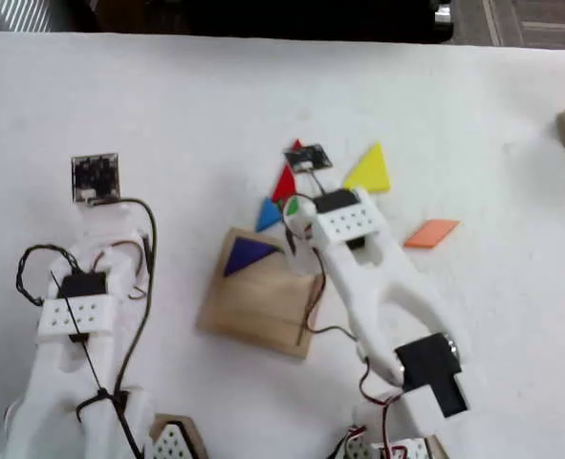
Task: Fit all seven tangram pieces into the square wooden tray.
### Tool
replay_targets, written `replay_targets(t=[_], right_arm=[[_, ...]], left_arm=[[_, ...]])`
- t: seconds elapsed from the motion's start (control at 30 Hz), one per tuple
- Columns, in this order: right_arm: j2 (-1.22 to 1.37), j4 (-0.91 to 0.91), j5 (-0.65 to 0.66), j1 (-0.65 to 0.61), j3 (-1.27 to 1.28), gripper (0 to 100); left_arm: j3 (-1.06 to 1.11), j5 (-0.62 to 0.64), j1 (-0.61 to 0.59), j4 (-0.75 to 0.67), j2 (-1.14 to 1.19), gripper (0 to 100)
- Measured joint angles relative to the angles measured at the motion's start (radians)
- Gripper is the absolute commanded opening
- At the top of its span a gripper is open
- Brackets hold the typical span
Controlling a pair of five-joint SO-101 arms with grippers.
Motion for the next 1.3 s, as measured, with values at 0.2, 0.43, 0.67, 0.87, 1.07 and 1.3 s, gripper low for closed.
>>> replay_targets(t=[0.2, 0.43, 0.67, 0.87, 1.07, 1.3], right_arm=[[0.046, -0.077, -0.012, -0.002, 0.032, 16.3], [0.149, -0.092, -0.023, -0.003, -0.02, 11.4], [0.166, -0.086, -0.025, -0.054, -0.074, 6.1], [0.166, -0.086, -0.026, -0.112, -0.124, 6.1], [0.167, -0.041, -0.02, -0.118, -0.192, 17.0], [0.167, 0.195, 0.1, -0.101, -0.295, 21.5]], left_arm=[[0.0, 0.0, 0.0, 0.0, 0.0, 3], [0.0, 0.0, 0.0, 0.0, 0.0, 3], [0.0, 0.0, 0.0, 0.0, 0.0, 3], [0.0, 0.0, 0.0, 0.0, 0.0, 3], [0.0, 0.0, 0.0, 0.0, 0.0, 3], [0.0, 0.0, 0.0, -0.009, 0.0, 3]])
